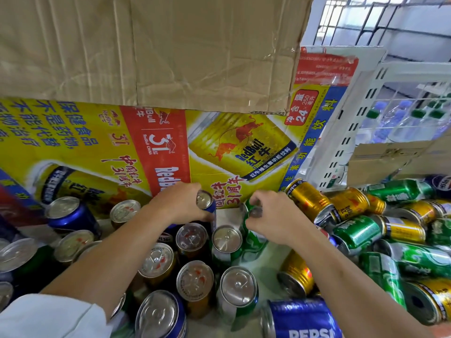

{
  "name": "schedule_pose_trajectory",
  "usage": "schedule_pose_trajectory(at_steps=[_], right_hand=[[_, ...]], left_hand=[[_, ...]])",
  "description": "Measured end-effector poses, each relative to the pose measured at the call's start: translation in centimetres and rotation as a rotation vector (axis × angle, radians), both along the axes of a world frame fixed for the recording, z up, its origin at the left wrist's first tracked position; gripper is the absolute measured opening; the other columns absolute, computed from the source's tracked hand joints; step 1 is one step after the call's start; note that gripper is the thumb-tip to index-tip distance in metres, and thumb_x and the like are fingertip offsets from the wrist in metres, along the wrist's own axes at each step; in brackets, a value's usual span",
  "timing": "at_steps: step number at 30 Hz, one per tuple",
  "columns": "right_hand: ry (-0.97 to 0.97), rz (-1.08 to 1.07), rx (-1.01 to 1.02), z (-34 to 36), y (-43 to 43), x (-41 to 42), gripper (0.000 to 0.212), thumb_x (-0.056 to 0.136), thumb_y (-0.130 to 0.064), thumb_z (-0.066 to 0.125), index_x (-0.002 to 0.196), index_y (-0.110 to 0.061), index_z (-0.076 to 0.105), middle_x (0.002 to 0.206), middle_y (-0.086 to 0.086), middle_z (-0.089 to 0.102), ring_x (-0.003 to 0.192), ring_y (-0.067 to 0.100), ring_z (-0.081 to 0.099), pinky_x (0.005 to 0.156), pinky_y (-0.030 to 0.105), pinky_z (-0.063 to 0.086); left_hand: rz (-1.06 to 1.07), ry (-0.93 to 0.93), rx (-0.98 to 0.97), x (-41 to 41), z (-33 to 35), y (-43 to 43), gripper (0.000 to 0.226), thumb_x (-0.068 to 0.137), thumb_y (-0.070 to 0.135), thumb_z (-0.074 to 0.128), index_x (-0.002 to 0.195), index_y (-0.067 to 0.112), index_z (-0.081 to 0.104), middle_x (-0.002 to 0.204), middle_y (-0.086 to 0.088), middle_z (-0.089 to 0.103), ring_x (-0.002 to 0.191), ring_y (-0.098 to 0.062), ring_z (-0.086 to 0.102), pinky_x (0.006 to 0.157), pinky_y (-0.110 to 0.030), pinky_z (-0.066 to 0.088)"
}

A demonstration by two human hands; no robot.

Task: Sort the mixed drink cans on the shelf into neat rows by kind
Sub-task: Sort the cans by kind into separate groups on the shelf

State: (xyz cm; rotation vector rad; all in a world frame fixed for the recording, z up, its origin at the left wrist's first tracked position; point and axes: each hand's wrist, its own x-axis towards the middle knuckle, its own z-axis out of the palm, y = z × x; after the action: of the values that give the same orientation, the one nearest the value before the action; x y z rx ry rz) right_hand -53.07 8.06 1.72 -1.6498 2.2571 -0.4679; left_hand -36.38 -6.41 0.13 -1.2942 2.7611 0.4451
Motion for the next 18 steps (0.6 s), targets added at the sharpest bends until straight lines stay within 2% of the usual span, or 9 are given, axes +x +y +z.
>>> schedule_pose_trajectory(at_steps=[4, 8, 11, 13, 15, 18], right_hand=[[0.035, 0.060, -0.016, 0.9, -2.3, 1.2, 0.015, 0.081, -0.020, 0.065, 0.090, -0.007, 0.065, 0.089, 0.007, 0.065, 0.080, 0.023, 0.062, 0.071, 0.039, 0.054], [0.091, 0.106, -0.021, 1.2, -4.5, 1.9, 0.019, 0.085, -0.020, 0.065, 0.088, -0.001, 0.067, 0.087, 0.012, 0.067, 0.080, 0.027, 0.064, 0.066, 0.039, 0.052], [0.143, 0.121, -0.009, 0.1, -5.9, 2.2, 0.021, 0.086, -0.026, 0.067, 0.084, -0.005, 0.066, 0.088, 0.010, 0.066, 0.082, 0.027, 0.062, 0.067, 0.036, 0.053], [0.122, 0.130, -0.025, -0.5, -6.5, 2.2, 0.023, 0.086, -0.031, 0.069, 0.098, -0.012, 0.068, 0.101, 0.006, 0.068, 0.092, 0.024, 0.062, 0.078, 0.037, 0.053], [0.060, 0.137, -0.018, -0.7, -6.8, 1.8, 0.040, 0.086, -0.035, 0.070, 0.120, -0.016, 0.063, 0.117, 0.003, 0.065, 0.106, 0.021, 0.059, 0.091, 0.038, 0.050], [-0.048, 0.143, -0.017, -0.7, -6.5, 0.7, 0.040, 0.091, -0.035, 0.064, 0.126, -0.016, 0.059, 0.123, 0.001, 0.062, 0.112, 0.018, 0.056, 0.094, 0.033, 0.046]], left_hand=[[0.008, 0.083, 0.078, 0.7, -0.2, 0.0, 0.053, 0.073, 0.061, 0.071, 0.111, 0.028, 0.057, 0.106, 0.003, 0.063, 0.091, -0.019, 0.060, 0.080, -0.039, 0.052], [0.077, 0.124, 0.056, 1.5, -0.5, 0.1, 0.050, 0.072, 0.064, 0.070, 0.108, 0.032, 0.058, 0.106, 0.005, 0.061, 0.093, -0.020, 0.059, 0.082, -0.039, 0.052], [0.108, 0.154, -0.020, 1.9, -0.4, 0.0, 0.053, 0.071, 0.062, 0.071, 0.110, 0.028, 0.060, 0.108, 0.003, 0.061, 0.095, -0.021, 0.059, 0.081, -0.038, 0.052], [0.112, 0.205, -0.032, 2.1, -0.3, 0.0, 0.050, 0.073, 0.057, 0.072, 0.110, 0.026, 0.060, 0.109, 0.002, 0.060, 0.095, -0.020, 0.058, 0.080, -0.038, 0.052], [0.108, 0.244, 0.001, 2.2, -0.4, 0.3, 0.048, 0.075, 0.052, 0.073, 0.112, 0.025, 0.057, 0.110, 0.002, 0.059, 0.096, -0.018, 0.057, 0.081, -0.038, 0.051], [0.100, 0.238, 0.008, 2.2, -0.9, 1.1, 0.050, 0.076, 0.054, 0.072, 0.109, 0.026, 0.047, 0.108, 0.004, 0.057, 0.095, -0.019, 0.055, 0.082, -0.040, 0.049]])
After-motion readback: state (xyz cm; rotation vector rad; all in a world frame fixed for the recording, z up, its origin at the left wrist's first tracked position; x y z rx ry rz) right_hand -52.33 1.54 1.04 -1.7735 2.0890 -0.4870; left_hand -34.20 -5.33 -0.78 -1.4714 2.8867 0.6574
